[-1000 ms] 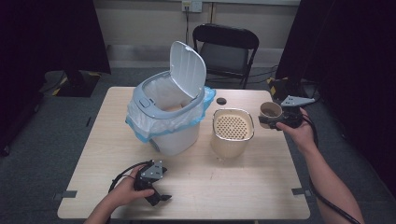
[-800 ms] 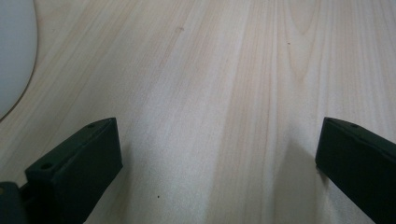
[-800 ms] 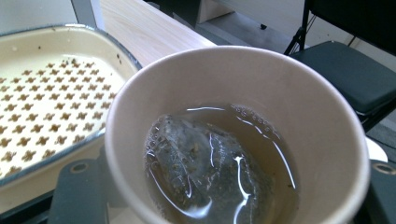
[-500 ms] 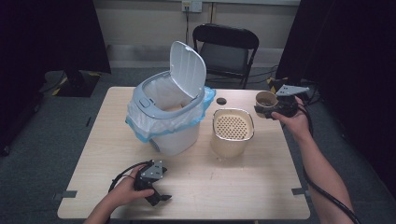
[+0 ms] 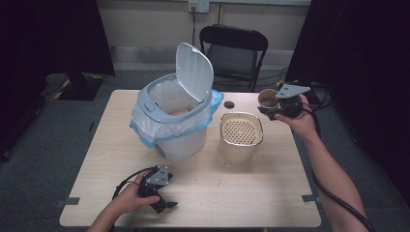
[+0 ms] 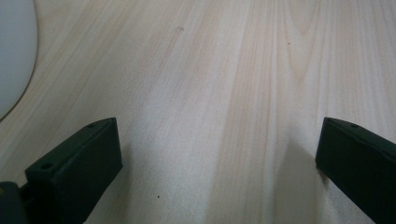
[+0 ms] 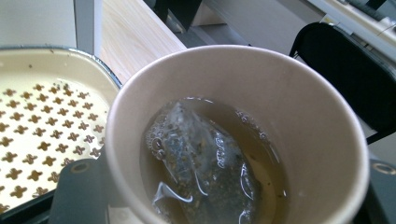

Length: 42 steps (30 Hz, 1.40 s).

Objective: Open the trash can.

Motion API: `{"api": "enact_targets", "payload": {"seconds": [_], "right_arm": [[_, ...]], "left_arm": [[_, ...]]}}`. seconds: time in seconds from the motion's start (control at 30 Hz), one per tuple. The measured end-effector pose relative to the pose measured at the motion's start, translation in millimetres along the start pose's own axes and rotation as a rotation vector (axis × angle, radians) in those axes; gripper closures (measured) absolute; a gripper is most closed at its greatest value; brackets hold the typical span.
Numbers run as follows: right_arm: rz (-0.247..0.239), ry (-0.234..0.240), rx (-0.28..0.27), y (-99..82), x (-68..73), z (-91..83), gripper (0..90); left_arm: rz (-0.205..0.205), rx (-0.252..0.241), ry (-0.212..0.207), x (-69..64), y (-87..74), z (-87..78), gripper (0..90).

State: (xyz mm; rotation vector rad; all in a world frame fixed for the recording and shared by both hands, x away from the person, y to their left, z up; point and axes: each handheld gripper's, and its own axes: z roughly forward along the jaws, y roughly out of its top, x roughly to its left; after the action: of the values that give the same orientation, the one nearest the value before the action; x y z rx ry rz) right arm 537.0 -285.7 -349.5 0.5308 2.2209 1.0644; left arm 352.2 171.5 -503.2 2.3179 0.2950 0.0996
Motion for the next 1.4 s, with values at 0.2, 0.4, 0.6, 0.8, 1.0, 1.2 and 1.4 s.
{"api": "enact_targets", "payload": {"seconds": [0.2, 0.4, 0.6, 0.8, 1.0, 1.2, 1.4], "right_arm": [[-0.077, -0.020, 0.017, 7.8, 8.5, -0.8, 28.0], [-0.157, -0.054, 0.041, 14.7, 15.6, -0.9, 28.2], [-0.307, -0.084, 0.107, 22.2, 27.5, 2.6, 28.7], [-0.461, -0.125, 0.185, 29.3, 42.0, 8.3, 29.2], [-0.635, -0.158, 0.258, 34.4, 58.0, 12.9, 29.4], [-0.878, -0.230, 0.332, 37.6, 72.4, 16.2, 29.4], [-1.157, -0.334, 0.403, 37.1, 85.9, 19.6, 29.2]], "left_arm": [[0.000, 0.000, 0.000, 0.0, 0.0, 0.0, 0.0], [0.000, 0.000, 0.000, 0.0, 0.0, 0.0, 0.0], [-0.001, 0.000, 0.000, 0.0, 0.0, 0.0, 0.0], [-0.001, -0.001, 0.000, -0.1, 0.0, 0.0, 0.0], [-0.001, -0.001, 0.000, 0.0, 0.0, 0.0, 0.0], [0.000, 0.000, 0.000, 0.1, 0.0, 0.0, 0.0], [0.000, 0.000, 0.000, 0.1, 0.0, -0.1, 0.0]]}}
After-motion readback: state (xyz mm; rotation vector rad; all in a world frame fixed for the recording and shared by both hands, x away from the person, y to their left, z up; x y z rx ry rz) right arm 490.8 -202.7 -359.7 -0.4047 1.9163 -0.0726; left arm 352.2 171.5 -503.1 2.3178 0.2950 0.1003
